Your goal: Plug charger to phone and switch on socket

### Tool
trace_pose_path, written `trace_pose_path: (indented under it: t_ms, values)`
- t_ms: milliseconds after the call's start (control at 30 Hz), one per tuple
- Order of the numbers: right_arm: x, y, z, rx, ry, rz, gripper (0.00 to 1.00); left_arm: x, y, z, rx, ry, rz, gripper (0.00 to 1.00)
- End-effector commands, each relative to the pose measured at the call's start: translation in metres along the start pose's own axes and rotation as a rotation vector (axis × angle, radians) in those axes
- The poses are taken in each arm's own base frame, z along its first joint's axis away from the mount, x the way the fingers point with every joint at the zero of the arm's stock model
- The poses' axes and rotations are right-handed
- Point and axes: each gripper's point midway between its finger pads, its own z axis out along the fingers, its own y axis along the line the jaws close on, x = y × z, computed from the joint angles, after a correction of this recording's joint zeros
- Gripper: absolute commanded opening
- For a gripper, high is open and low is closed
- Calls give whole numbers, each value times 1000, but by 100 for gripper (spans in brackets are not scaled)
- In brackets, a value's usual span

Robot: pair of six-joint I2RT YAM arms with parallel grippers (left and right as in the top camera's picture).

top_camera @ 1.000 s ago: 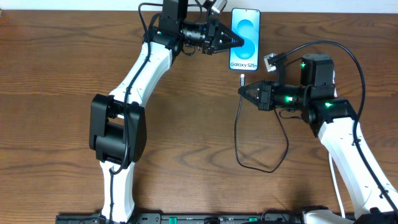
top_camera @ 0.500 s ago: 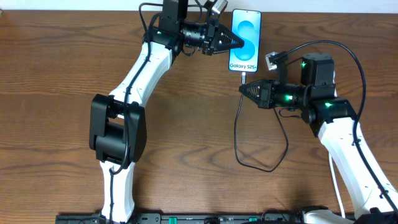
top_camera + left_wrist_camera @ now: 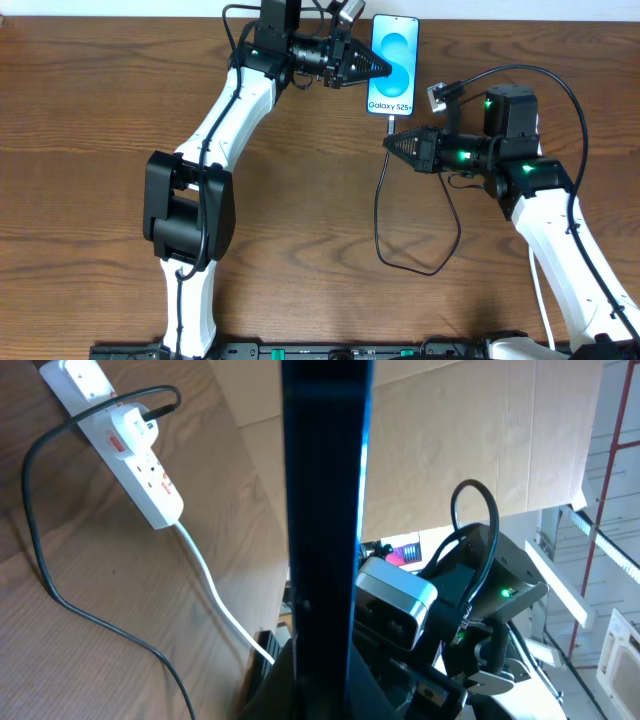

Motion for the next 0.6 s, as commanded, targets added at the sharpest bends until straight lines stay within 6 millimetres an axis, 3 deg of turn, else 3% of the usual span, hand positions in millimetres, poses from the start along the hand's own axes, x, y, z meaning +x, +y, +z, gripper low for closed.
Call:
trace_pose_path:
  t_ms: [0,567]
  values:
    - [-7,15,-3,-40,-7,-11,1,2,-40,-4,42,28,111,7]
    - [-4,17,-2,-62,9,21,1,5,-43,-4,58,46,107,7]
